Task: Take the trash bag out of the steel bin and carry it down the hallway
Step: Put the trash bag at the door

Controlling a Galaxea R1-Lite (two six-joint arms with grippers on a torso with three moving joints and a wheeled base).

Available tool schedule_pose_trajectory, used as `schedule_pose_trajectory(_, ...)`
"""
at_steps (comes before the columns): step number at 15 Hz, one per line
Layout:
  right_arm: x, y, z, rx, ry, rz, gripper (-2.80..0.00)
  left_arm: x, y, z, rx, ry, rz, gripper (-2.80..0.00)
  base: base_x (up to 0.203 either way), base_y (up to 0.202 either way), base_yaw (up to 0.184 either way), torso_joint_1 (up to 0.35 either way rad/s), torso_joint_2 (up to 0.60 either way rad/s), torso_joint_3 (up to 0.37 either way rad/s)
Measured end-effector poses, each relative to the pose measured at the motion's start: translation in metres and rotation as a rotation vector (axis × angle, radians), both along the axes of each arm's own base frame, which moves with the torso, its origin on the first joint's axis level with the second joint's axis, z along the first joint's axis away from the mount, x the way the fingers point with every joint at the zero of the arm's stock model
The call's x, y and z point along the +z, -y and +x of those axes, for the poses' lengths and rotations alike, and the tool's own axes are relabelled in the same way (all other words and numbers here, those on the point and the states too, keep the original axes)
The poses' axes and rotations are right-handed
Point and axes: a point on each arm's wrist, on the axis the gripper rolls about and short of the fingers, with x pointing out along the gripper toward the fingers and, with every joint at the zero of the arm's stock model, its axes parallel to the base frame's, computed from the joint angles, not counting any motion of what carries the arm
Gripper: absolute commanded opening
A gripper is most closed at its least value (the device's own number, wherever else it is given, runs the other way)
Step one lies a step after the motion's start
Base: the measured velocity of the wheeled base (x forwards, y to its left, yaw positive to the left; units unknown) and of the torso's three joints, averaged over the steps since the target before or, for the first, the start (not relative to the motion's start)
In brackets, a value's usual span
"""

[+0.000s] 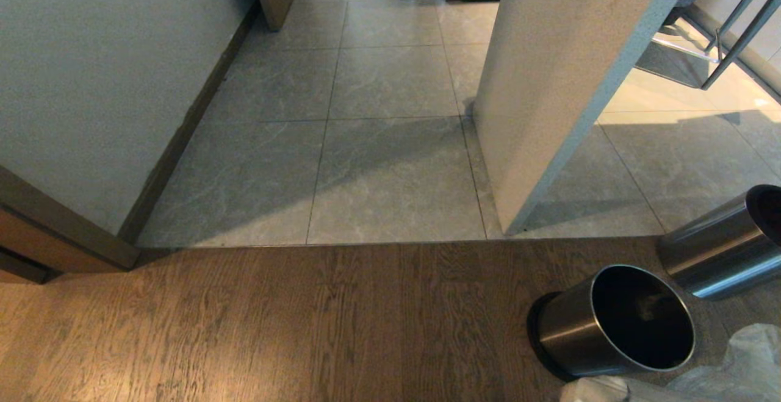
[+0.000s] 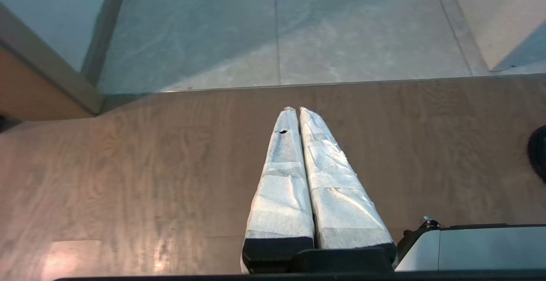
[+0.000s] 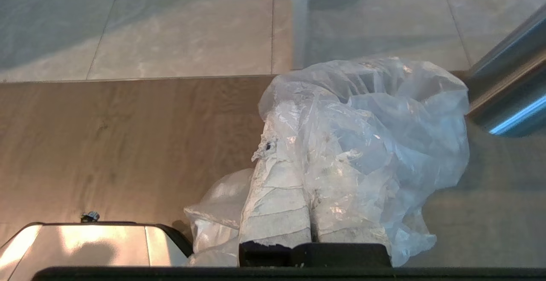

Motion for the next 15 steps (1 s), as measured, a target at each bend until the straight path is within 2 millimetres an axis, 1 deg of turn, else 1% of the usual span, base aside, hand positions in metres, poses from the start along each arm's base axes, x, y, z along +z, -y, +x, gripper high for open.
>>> schedule_pose_trajectory(4,0.0000,0.0000,0.0000,0.000,0.000,0.000,-2.80,-0.0004,0.0000,0.0000,-0.001,-0.004,-0.006,-2.80,0.000,0.188,0.002,0.002,0.00,0.003)
schedule_pose_trajectory(6,0.0001,0.0000,0.0000,0.000,0.001,0.000,-2.80,-0.0005,0.0000,0.0000,-0.001,-0.004,-0.007,-2.80,0.000,0.100,0.000,-0.001,0.01,0.005)
schedule_pose_trajectory(15,0.0000,0.0000,0.0000,0.000,0.000,0.000,-2.80,-0.0001,0.0001,-0.0001,-0.003,-0.002,0.007,-2.80,0.000,0.000,0.000,0.000,0.00,0.000)
